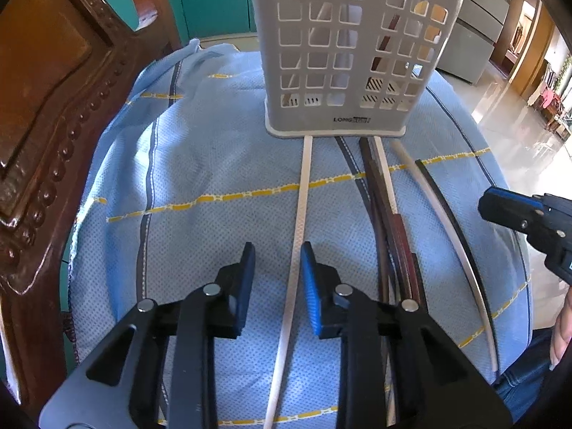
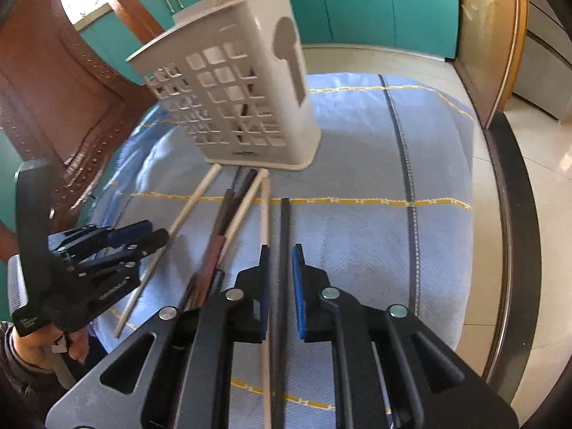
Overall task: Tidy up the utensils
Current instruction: 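Grasp a white chopstick with the left tool while the right tool holds its dark chopstick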
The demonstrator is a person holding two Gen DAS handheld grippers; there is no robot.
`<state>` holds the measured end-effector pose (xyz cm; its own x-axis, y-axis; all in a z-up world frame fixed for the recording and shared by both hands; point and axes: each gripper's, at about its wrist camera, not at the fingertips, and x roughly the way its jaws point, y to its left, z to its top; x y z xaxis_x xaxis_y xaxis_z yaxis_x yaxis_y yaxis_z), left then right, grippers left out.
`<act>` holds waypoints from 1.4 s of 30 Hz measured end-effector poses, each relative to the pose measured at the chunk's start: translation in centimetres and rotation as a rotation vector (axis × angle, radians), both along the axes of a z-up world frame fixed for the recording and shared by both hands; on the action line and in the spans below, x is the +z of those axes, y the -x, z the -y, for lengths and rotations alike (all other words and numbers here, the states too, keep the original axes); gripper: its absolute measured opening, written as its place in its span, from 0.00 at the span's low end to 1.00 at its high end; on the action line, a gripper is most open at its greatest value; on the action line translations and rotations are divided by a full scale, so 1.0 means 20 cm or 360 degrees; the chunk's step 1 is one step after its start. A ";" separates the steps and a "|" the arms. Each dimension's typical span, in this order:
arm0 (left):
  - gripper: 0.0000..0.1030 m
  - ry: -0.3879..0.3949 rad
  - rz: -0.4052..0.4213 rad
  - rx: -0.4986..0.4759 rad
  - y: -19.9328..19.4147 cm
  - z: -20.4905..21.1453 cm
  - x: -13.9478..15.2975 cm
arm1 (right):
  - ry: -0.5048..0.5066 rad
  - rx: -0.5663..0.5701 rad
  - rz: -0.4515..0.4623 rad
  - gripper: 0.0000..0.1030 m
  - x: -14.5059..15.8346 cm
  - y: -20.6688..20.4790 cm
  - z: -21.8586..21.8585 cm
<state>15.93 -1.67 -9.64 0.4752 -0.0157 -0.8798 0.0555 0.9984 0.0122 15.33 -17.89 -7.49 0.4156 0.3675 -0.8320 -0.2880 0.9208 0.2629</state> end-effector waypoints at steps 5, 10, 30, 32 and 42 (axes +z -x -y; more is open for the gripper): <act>0.26 -0.0005 0.0000 -0.0002 0.01 0.01 0.00 | 0.0060 0.0025 -0.0025 0.12 -0.05 -0.02 -0.08; 0.26 -0.0013 0.0003 -0.0012 -0.02 0.05 -0.02 | 0.0215 0.0014 -0.0039 0.13 -0.12 -0.05 -0.18; 0.45 -0.0020 -0.0003 0.0083 -0.19 0.10 -0.04 | 0.0306 -0.0039 0.0007 0.17 -0.15 -0.08 -0.23; 0.42 -0.0001 -0.0002 0.0081 -0.22 0.07 -0.05 | 0.0309 -0.0054 0.0006 0.09 -0.14 -0.09 -0.20; 0.06 0.0033 0.0099 0.0041 -0.19 0.08 -0.01 | 0.0169 -0.0130 0.0135 0.06 0.01 -0.03 -0.06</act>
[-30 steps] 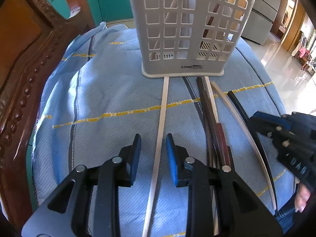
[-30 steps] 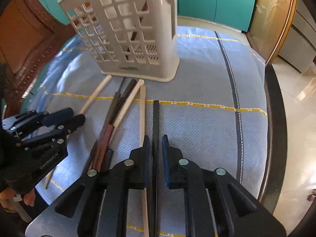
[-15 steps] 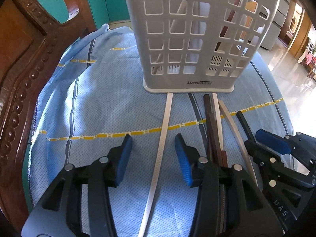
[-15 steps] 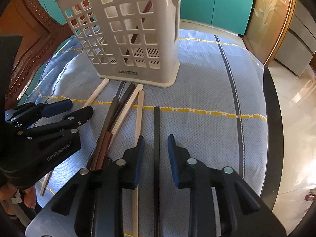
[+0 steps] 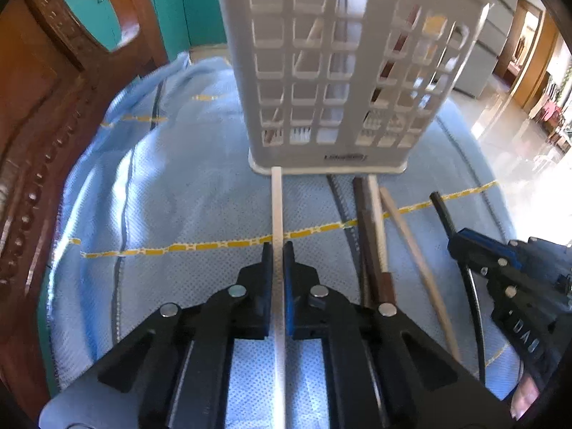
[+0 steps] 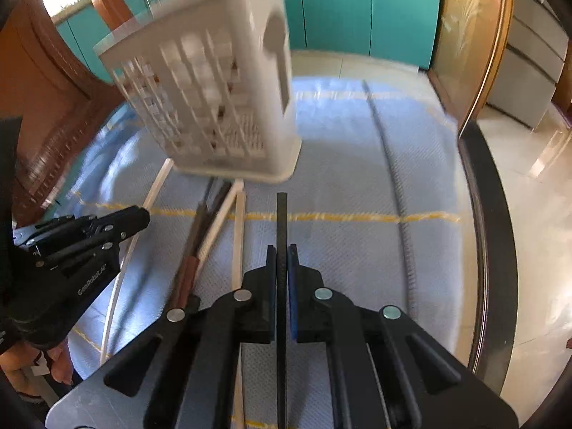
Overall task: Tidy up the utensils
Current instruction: 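Grasp a white chopstick with the left tool while the right tool holds its dark chopstick, then lift both held chopsticks and carry them above the white basket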
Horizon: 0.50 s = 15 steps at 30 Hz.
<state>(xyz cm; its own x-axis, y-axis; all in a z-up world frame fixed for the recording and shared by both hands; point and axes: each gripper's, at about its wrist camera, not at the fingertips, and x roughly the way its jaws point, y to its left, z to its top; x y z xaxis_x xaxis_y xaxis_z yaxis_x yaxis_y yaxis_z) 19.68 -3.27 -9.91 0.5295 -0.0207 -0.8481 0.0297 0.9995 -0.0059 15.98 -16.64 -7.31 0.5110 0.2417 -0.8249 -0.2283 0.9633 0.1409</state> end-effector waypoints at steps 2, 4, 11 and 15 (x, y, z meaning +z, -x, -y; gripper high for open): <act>0.07 0.0004 0.0076 -0.0016 0.05 0.00 0.08 | -0.0037 0.0005 0.0110 0.06 0.10 0.05 0.05; 0.06 0.0027 0.0143 -0.0030 0.10 -0.02 0.16 | -0.0083 0.0015 0.0194 0.06 0.20 0.10 0.10; 0.06 0.0178 0.0496 -0.0071 0.38 -0.12 0.60 | -0.0337 0.0015 0.0491 0.06 0.61 0.31 0.31; 0.06 0.0280 0.0695 -0.0061 0.47 -0.18 0.86 | -0.0494 0.0013 0.0643 0.07 0.85 0.35 0.38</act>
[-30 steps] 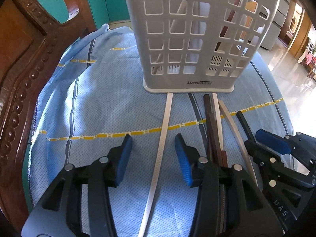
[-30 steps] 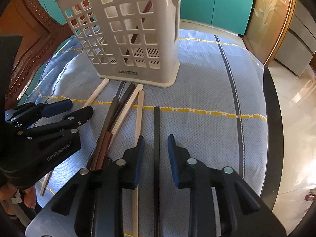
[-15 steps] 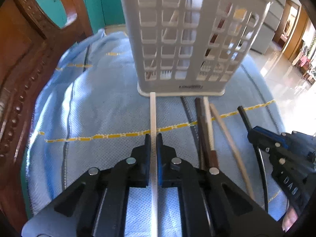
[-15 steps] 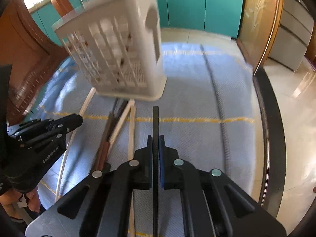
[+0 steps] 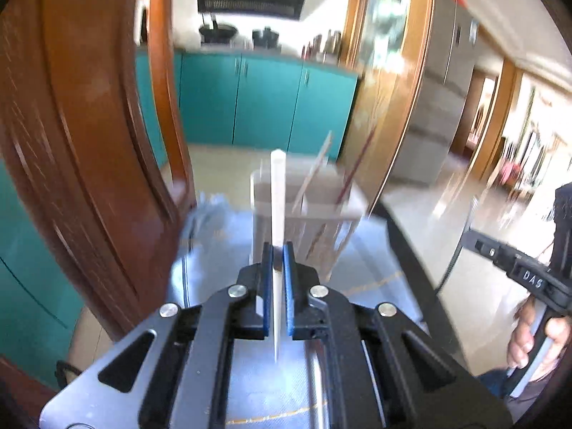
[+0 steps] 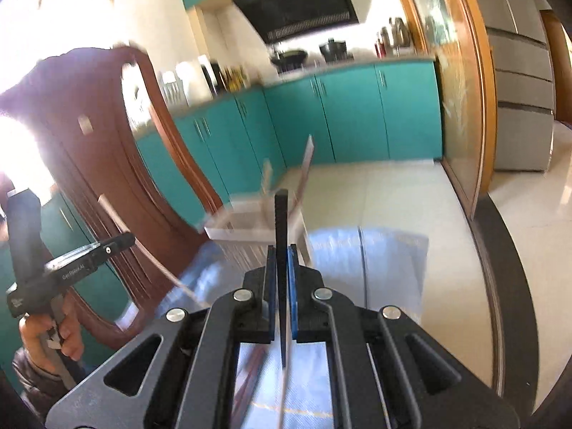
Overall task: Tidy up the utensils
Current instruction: 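Lift both held chopsticks and carry them above the white basket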
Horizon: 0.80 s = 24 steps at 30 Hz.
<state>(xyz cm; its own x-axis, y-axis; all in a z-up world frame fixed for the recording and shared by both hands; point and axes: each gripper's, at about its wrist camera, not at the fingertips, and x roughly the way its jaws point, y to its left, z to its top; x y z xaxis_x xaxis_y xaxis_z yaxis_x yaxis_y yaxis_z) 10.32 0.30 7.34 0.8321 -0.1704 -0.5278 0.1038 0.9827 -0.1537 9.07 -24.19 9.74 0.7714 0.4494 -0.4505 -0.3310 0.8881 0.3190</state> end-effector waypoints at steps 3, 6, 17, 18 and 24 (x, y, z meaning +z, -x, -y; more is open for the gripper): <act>0.06 0.0078 0.0163 -0.0004 0.02 -0.03 0.20 | -0.0136 0.0018 0.0090 0.06 0.18 -0.07 0.01; 0.06 0.0171 0.0314 0.0014 -0.04 -0.06 0.38 | -0.0278 -0.0031 0.0212 0.06 0.34 -0.18 0.00; 0.06 0.0280 0.0442 0.0213 -0.40 -0.07 0.37 | -0.0332 -0.0346 0.0322 0.06 0.29 -0.50 -0.07; 0.06 0.0269 0.0431 0.0227 -0.43 -0.07 0.35 | -0.0321 -0.0354 0.0306 0.07 0.26 -0.53 -0.07; 0.06 0.0147 0.0280 0.0261 -0.60 0.01 0.15 | -0.0163 -0.0295 0.0179 0.07 0.08 -0.59 -0.18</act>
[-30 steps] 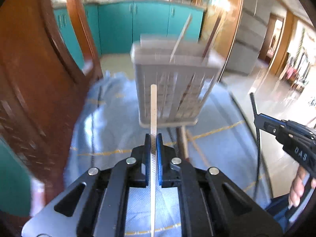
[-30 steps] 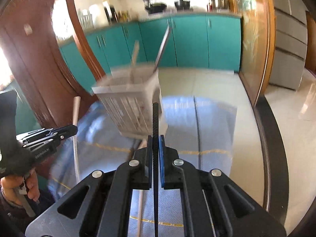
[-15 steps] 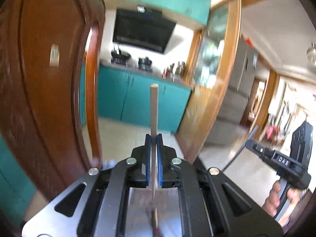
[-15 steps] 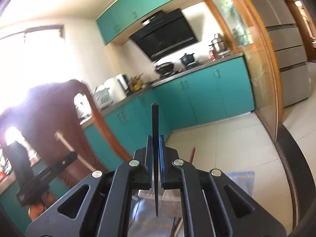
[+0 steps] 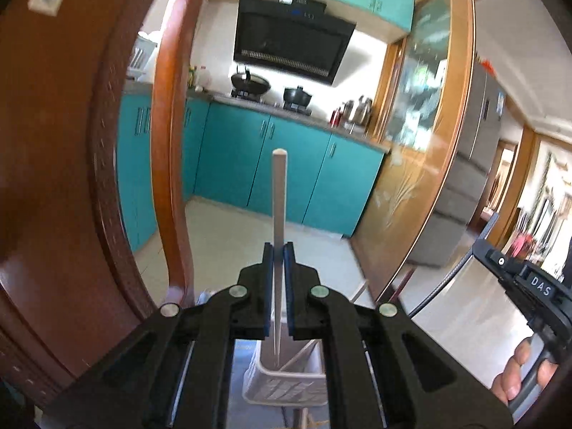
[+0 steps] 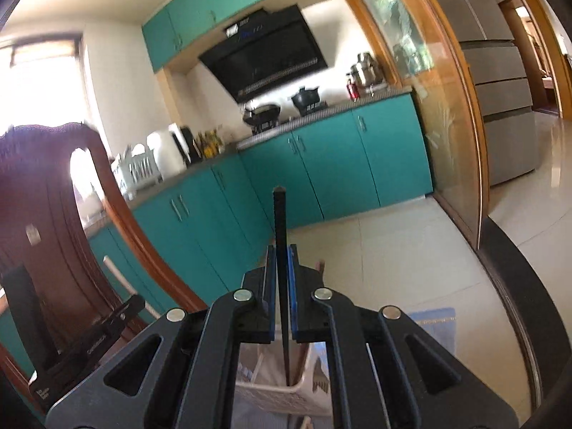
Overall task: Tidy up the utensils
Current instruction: 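Lift both held chopsticks and carry them above the white basket, then open both tools over the basket to drop the chopsticks, then lower the right tool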
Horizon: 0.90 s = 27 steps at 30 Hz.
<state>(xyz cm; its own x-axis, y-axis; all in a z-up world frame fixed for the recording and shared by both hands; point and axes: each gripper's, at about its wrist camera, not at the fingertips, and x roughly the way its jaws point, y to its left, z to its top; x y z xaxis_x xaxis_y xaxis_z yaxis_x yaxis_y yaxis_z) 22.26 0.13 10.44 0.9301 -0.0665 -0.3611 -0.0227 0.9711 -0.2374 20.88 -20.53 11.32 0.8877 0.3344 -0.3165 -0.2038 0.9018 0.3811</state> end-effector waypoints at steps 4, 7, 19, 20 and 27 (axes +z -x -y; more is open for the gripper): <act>0.06 -0.0088 -0.0078 -0.0004 -0.03 0.05 -0.09 | 0.0080 0.0022 -0.0049 0.06 -0.07 0.03 -0.05; 0.06 -0.0094 -0.0116 -0.0006 -0.03 0.05 -0.13 | 0.0118 0.0028 -0.0071 0.06 -0.11 0.05 -0.07; 0.07 -0.0113 -0.0132 -0.0026 0.07 0.04 -0.21 | 0.0239 0.0058 -0.0096 0.28 -0.18 0.28 -0.05; 0.07 -0.0118 -0.0118 -0.0027 0.08 0.04 -0.20 | 0.0256 0.0071 -0.0097 0.29 -0.20 0.31 -0.05; 0.13 -0.0087 -0.0022 -0.0012 0.25 0.00 -0.17 | 0.0393 0.0715 -0.0784 0.29 -0.72 0.53 -0.28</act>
